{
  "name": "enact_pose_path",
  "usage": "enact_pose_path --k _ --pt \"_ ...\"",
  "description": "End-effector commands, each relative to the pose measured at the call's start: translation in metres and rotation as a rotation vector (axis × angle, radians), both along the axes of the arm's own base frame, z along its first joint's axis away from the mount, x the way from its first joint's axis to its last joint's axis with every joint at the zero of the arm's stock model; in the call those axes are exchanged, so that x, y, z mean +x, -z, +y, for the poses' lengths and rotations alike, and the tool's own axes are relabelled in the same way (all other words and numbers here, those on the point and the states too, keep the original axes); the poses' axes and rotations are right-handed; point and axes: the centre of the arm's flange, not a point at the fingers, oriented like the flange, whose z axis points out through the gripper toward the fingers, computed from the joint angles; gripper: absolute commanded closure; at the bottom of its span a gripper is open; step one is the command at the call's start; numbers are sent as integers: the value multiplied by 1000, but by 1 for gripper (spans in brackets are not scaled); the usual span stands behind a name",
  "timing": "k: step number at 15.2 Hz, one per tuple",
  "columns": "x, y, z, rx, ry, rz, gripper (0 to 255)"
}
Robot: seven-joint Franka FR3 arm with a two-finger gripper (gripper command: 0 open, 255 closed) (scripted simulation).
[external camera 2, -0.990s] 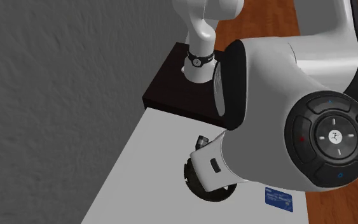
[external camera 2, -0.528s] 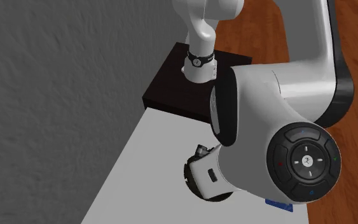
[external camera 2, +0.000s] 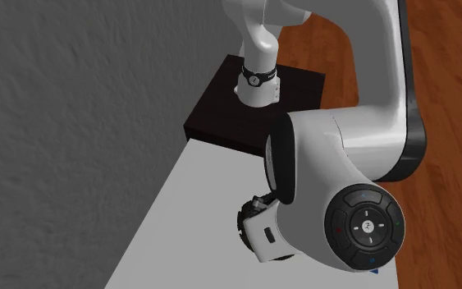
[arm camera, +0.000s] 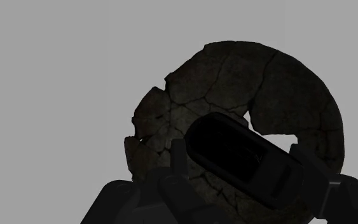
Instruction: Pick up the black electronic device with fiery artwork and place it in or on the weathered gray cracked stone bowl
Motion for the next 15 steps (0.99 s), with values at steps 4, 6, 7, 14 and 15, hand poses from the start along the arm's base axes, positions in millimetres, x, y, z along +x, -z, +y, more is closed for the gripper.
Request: enact_pose_path --k 4,6,7,14,15 --pt "0 3 0 0 0 -1 255" --pt "0 3 0 0 0 -1 255" --pt "0 3 0 0 0 -1 255" --pt "4 -10 2 0 0 -1 0" --pt "9 -22 4 0 0 -1 0"
